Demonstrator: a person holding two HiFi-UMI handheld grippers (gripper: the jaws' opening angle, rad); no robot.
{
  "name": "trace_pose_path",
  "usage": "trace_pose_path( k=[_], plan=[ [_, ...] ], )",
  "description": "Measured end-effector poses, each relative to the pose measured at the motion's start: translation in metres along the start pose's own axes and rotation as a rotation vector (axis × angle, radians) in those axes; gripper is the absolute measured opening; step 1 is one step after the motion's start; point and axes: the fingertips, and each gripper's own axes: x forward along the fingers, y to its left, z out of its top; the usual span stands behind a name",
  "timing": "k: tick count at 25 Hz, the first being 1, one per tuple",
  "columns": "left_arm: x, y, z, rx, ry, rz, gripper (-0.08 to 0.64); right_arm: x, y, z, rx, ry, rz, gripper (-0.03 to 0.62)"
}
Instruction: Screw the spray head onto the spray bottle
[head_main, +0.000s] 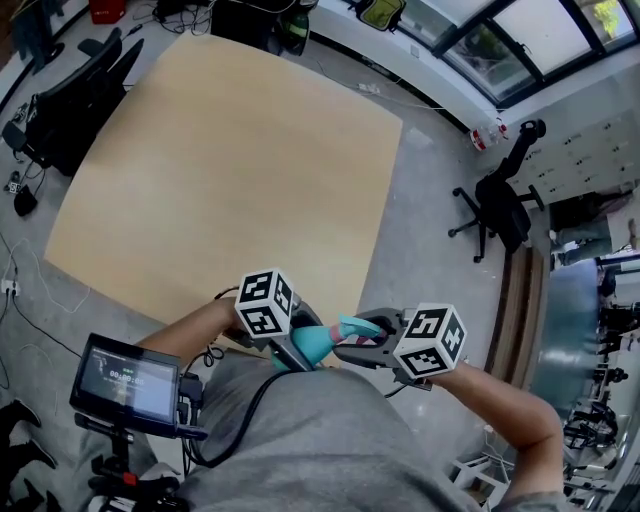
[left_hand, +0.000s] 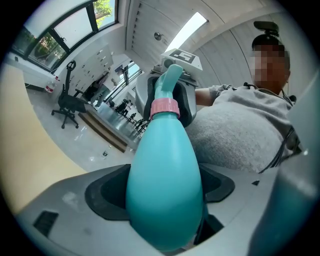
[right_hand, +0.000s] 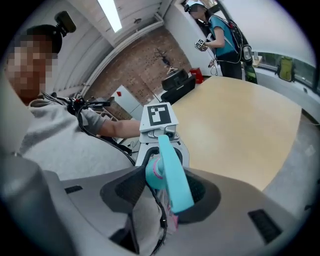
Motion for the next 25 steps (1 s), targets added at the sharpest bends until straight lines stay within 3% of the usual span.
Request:
trace_pose_path(
  k=[4, 6, 11, 14, 18, 21, 25],
  plan=[
    [-0.001, 0.002, 0.002, 0.013, -0.017, 0.001, 0.394, -0.008, -0.002, 0.000, -0.043, 0.006, 0.000, 0.176],
    [-0.001, 0.001, 0.003, 0.023, -0.017, 0.001, 0.394, -0.013, -0.004, 0.004, -0.121, -0.001, -0.016, 0.176],
    [0.000, -0.001, 0.003, 0.049, 0.002, -0.001, 0.394, -0.018, 0.004, 0.020, -0.563, 0.038, -0.055, 0.175],
    [0.001, -0.002, 0.001, 0.075, 0.027, -0.006, 0.394, -0.012, 0.014, 0.017, -0.712, 0.091, 0.001, 0.175],
    [0.002, -0.005, 0.004, 0.110, 0.065, -0.017, 0.394, -0.008, 0.017, -0.001, -0.953, 0.243, 0.040, 0.164],
    [0.002, -0.006, 0.004, 0.132, 0.086, -0.025, 0.393, -0.008, 0.018, -0.004, -1.046, 0.277, 0.056, 0.137],
    [0.002, -0.007, 0.003, 0.148, 0.103, -0.032, 0.393, -0.010, 0.018, -0.004, -1.087, 0.297, 0.079, 0.137]
  ],
)
